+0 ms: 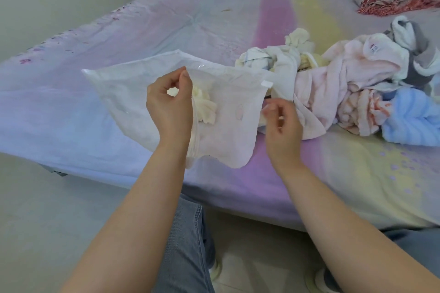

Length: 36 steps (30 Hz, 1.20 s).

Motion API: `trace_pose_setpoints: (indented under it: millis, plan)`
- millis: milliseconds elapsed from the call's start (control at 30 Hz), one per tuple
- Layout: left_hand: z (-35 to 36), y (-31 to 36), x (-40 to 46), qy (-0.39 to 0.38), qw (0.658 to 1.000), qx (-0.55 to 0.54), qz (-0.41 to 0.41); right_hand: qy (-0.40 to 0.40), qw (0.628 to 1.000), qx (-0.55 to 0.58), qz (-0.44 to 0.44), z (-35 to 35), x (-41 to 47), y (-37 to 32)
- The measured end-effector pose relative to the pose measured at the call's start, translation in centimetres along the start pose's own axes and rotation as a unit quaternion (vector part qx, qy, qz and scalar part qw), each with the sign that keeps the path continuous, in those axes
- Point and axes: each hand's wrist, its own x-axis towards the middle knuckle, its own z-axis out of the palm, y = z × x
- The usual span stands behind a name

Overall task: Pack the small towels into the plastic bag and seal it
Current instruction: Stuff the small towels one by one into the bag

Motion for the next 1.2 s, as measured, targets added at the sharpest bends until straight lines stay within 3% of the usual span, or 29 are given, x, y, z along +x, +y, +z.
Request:
trace_pose_setpoints:
  millis: [33,67,100,167,233,267,367,467,533,600,633,667,700,733,800,867,933,1000,1067,1100,1200]
  plan:
    - [0.1,0.0,0.0,0.018,1.000,-0.017,-0.001,0.018,0.999,-0.039,-0.002,-1.0,0.9,1.1]
    - [0.2,0.0,0.0,0.033,0.999,-0.028,-0.002,-0.014,0.994,-0.111,0.016,-1.8,2.0,2.2]
    - [0.3,-0.1,0.1,0.042,0.999,-0.035,0.000,-0.095,0.972,-0.208,0.046,-2.4,3.0,3.7]
    - [0.3,0.0,0.0,0.042,0.998,-0.040,0.005,-0.254,0.879,-0.396,0.077,-2.9,3.8,5.9]
    - [0.3,0.1,-0.1,0.031,0.999,-0.037,0.009,-0.291,0.817,-0.495,0.050,-3.3,3.8,7.5]
    - [0.3,0.0,-0.2,0.025,0.999,-0.035,0.011,-0.271,0.816,-0.510,0.033,-3.4,3.8,7.5]
    - [0.0,-0.3,-0.5,0.017,0.999,-0.036,0.009,-0.238,0.849,-0.470,0.027,-3.4,3.7,5.6]
    - [-0.1,-0.4,-0.7,0.024,0.999,-0.046,0.003,-0.336,0.856,-0.387,0.062,-4.3,2.7,1.6]
    - [0.1,-0.3,-0.7,0.036,0.998,-0.057,0.002,-0.477,0.810,-0.322,0.108,-5.8,1.9,-2.3]
    - [0.2,-0.2,-0.6,0.042,0.997,-0.062,0.003,-0.633,0.711,-0.272,0.142,-7.1,1.5,-5.5]
    - [0.3,-0.2,-0.6,0.042,0.997,-0.064,0.004,-0.676,0.677,-0.252,0.146,-7.5,1.4,-6.4]
    - [0.4,-0.2,-0.7,0.040,0.997,-0.064,0.004,-0.686,0.668,-0.252,0.141,-7.5,1.6,-6.6]
    - [0.4,-0.2,-0.7,0.040,0.997,-0.065,0.005,-0.665,0.685,-0.270,0.125,-7.1,2.1,-6.6]
    - [0.3,-0.2,-0.7,0.040,0.997,-0.064,0.006,-0.614,0.724,-0.295,0.105,-6.4,2.9,-6.1]
    - [0.1,-0.3,-0.6,0.046,0.997,-0.060,0.010,-0.459,0.827,-0.312,0.088,-4.6,5.0,-4.8]
    - [-0.1,-0.3,-0.4,0.056,0.997,-0.060,0.010,-0.330,0.895,-0.267,0.135,-2.9,7.0,-3.2]
    - [-0.3,-0.4,-0.1,0.063,0.996,-0.057,0.007,-0.285,0.907,-0.196,0.241,-1.4,8.4,-1.9]
    - [-0.5,-0.5,0.0,0.061,0.997,-0.052,0.005,-0.288,0.886,-0.192,0.308,0.1,8.9,-0.3]
    - [-0.6,-0.5,-0.1,0.058,0.997,-0.044,0.005,-0.316,0.859,-0.275,0.295,1.3,8.5,1.0]
    - [-0.7,-0.5,-0.1,0.056,0.998,-0.038,0.006,-0.311,0.863,-0.298,0.265,1.6,8.2,1.7]
    - [-1.0,-0.7,0.2,0.040,0.999,-0.018,0.005,-0.278,0.910,-0.204,0.230,1.1,7.0,2.3]
